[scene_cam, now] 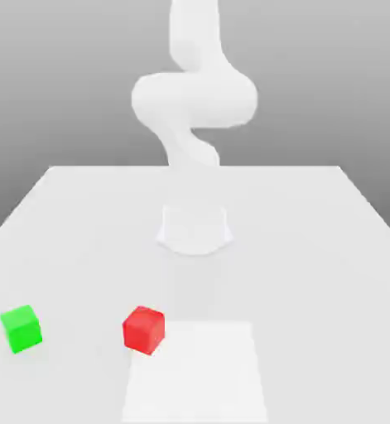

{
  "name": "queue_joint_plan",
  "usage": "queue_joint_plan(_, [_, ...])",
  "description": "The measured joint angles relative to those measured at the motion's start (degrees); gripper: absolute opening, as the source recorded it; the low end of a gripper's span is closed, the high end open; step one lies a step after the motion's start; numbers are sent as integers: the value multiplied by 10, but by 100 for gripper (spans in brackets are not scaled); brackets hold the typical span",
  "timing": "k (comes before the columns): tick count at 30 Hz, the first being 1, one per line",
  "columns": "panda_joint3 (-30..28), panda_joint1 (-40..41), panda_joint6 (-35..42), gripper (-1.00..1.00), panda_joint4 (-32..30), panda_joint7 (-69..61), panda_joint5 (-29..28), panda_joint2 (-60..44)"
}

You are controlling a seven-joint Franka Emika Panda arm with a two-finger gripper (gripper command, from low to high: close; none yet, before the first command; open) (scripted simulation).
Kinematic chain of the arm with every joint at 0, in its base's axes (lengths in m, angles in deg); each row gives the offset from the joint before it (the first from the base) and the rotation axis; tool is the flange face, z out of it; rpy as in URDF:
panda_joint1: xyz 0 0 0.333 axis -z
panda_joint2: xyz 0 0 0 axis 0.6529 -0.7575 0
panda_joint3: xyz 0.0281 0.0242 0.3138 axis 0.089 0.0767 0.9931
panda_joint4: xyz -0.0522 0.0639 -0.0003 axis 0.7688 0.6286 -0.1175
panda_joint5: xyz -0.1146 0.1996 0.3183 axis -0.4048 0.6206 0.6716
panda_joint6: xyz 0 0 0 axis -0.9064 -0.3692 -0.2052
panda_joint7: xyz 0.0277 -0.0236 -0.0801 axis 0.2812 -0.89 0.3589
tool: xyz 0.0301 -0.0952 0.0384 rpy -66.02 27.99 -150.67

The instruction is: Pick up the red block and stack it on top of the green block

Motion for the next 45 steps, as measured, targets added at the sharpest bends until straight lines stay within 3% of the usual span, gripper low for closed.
queue_joint_plan(17, [-29, 85, -245, 0, -269, 103, -5, -361])
queue_joint_plan(24, [-17, 98, -369, 0, -269, 89, 25, -513])
queue_joint_plan(25, [-13, 102, -385, -100, -266, 87, 27, -531])
queue_joint_plan(32, [-11, 104, -388, -100, -266, 89, 24, -535])
queue_joint_plan(39, [-19, 102, -277, -100, -284, 104, 1, -406])
queue_joint_plan(45, [-70, 187, -217, -100, -221, -24, 1, -409])
